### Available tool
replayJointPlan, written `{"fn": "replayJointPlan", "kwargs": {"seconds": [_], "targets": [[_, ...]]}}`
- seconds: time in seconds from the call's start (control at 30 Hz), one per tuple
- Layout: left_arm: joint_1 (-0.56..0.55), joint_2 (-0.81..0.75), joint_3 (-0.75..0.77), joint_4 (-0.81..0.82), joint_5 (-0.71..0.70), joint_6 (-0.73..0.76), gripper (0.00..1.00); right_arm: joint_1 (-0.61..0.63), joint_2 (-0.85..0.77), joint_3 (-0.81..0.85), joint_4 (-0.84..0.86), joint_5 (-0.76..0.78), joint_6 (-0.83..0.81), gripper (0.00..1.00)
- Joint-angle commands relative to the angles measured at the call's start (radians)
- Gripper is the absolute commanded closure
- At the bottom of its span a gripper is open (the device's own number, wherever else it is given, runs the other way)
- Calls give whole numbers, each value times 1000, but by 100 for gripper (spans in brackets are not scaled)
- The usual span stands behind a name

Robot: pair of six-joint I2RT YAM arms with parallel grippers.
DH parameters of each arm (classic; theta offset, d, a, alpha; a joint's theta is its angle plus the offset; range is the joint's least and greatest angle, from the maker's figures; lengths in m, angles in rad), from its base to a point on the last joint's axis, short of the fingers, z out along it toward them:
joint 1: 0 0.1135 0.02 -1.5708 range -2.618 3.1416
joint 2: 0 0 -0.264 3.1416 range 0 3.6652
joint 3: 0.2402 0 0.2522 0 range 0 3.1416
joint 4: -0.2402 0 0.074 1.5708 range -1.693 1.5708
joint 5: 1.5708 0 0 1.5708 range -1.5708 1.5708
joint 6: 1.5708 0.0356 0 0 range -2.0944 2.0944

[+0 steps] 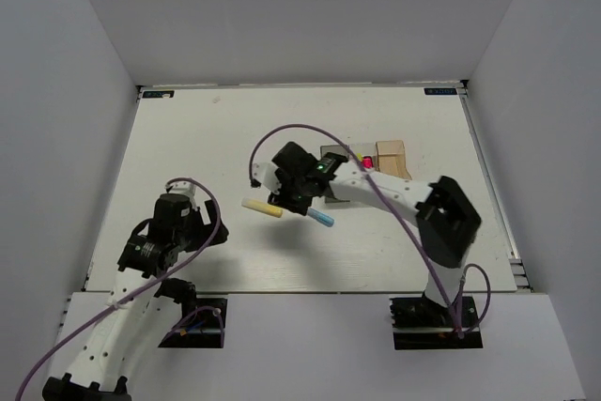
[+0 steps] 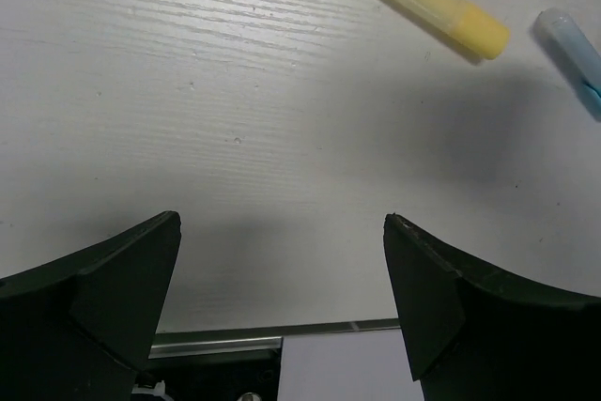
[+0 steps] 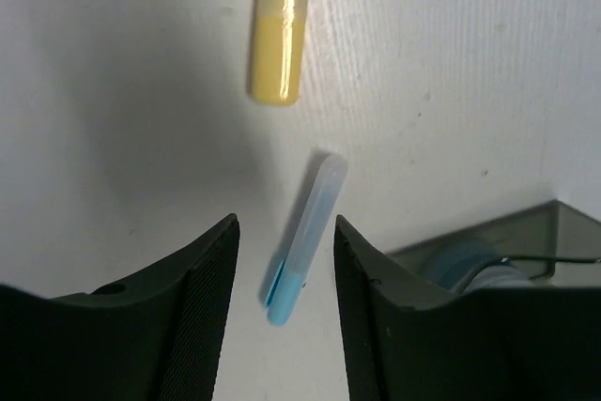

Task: Sort the stationery into containers
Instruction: Grab a piece of stationery with the right arm

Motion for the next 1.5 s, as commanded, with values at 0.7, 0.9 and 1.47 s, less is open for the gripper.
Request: {"fn": "replayJointPlan", "kwargs": {"seconds": [0.7,0.9,1.47], "targets": [[15,-79,-15,-8,54,38,1,25,308,228,-173,286,52,46],[18,-84,-15,-6,57,37,1,7,347,221,-176,270,64,47],[18,-87,-20,-3,60,40,1,-48,301,132,-204,72,64,100]]}}
